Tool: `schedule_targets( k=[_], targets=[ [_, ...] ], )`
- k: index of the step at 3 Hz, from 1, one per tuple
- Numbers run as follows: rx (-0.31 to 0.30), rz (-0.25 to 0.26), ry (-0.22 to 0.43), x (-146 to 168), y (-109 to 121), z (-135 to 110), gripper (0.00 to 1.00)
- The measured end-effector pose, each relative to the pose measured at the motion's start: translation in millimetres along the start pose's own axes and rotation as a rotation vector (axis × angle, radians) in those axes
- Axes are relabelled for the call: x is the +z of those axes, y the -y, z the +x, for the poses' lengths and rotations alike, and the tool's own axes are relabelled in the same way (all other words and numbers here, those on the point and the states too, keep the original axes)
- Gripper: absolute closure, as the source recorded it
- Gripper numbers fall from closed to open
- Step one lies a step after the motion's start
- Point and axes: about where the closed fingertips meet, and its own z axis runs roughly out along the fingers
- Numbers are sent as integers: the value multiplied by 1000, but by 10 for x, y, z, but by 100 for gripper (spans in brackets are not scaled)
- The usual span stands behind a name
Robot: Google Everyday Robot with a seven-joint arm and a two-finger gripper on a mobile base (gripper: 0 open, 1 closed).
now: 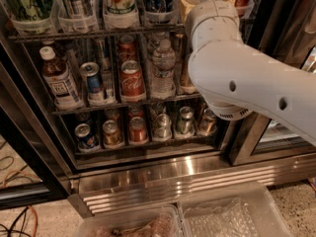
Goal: Pick water bottle from top shelf of fridge
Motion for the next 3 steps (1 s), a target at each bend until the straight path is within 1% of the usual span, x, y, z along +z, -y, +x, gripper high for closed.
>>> schedule_targets(
  k=[2, 3],
  targets=[
    [-1, -30, 1, 141, -85, 23, 33],
    [-3, -33, 1, 195, -81, 22, 49]
  ],
)
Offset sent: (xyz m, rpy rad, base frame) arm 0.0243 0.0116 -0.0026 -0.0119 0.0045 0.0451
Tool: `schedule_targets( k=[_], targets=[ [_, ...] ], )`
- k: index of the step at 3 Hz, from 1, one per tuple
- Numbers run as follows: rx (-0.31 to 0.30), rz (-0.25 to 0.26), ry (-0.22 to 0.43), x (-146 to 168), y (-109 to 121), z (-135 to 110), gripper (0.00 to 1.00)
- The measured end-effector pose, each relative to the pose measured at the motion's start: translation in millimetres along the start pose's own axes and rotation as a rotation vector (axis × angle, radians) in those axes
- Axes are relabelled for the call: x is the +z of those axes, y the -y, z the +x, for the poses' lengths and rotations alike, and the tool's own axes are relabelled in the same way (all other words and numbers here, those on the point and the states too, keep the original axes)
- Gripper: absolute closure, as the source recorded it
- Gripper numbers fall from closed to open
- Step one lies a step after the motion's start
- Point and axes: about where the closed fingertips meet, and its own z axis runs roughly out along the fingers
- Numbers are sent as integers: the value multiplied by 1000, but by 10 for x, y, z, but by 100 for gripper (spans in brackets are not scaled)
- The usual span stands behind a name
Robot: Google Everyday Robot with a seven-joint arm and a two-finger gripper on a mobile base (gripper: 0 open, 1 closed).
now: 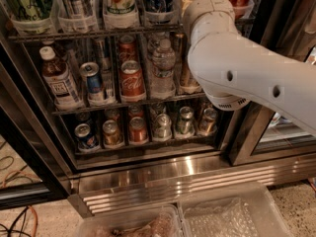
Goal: Pick water bottle from top shelf of fridge
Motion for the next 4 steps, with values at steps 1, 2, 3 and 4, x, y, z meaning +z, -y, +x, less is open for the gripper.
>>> schedule_targets(
  k=[1, 2, 3, 4],
  targets=[
    [0, 1, 0, 8, 6, -1, 72],
    [1, 2, -1, 14, 13, 1, 95],
    [0, -5, -6, 27, 5, 16, 100],
    [-6, -14, -8, 23, -6, -16, 100]
  ],
)
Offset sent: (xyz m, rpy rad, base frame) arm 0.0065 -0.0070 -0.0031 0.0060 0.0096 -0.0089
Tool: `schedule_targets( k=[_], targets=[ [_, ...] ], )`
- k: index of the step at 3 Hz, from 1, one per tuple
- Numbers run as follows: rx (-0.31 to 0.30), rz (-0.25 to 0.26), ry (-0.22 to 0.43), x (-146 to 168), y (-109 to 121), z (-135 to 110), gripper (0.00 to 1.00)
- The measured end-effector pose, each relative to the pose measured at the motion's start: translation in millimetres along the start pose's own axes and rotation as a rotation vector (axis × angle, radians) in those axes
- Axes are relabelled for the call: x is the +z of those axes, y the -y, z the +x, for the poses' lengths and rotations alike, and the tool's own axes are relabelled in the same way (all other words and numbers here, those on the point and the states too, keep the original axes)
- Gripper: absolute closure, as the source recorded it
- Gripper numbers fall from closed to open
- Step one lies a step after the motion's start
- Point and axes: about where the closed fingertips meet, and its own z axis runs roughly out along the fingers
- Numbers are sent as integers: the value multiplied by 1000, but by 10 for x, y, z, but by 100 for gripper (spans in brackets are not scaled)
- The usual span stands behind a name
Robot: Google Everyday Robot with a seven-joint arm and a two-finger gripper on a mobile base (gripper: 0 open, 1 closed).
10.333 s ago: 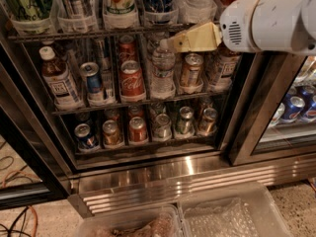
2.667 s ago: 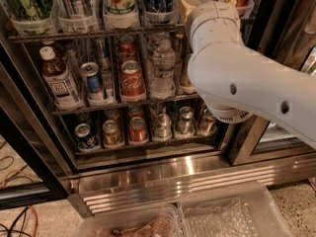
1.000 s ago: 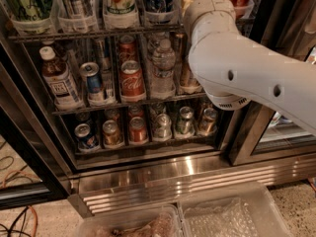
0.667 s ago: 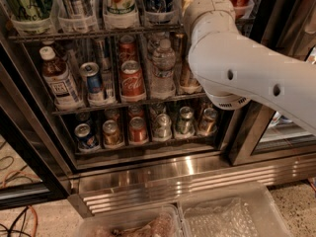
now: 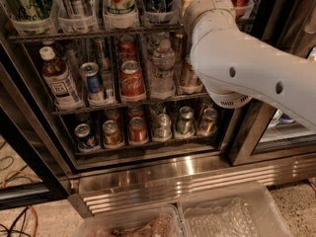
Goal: Pick water bottle from top shelf of fridge
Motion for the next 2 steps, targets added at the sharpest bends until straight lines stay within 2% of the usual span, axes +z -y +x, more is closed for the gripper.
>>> schedule_targets(
  k=[2],
  targets=[
    [-28, 14, 38, -65, 134, -222, 100]
  ],
)
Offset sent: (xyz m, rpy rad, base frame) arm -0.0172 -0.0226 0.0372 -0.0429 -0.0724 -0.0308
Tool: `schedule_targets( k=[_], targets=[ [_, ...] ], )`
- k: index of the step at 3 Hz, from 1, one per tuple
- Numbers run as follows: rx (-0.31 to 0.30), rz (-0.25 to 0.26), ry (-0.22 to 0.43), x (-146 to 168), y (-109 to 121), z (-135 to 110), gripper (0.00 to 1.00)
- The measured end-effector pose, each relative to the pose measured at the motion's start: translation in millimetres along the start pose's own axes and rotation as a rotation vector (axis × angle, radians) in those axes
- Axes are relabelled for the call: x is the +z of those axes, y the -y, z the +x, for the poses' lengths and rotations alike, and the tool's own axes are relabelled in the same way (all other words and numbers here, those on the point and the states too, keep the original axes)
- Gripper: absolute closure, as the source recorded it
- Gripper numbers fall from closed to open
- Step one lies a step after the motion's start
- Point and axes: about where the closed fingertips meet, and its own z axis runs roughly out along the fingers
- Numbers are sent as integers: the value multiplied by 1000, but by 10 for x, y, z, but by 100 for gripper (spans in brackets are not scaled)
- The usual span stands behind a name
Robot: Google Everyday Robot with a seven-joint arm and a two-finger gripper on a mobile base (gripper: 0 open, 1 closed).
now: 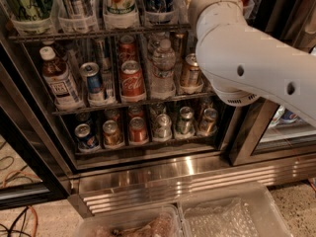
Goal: Pick water bottle from top shelf of fridge
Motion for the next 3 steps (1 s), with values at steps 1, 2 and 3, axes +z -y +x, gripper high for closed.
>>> schedule_targets(
  k=[1, 2, 3],
  targets=[
    [-16, 2, 19, -61, 40, -90, 100],
    [-46, -4, 38, -307, 112, -198, 100],
    [-53, -11, 43, -359, 93, -221, 100]
  ],
)
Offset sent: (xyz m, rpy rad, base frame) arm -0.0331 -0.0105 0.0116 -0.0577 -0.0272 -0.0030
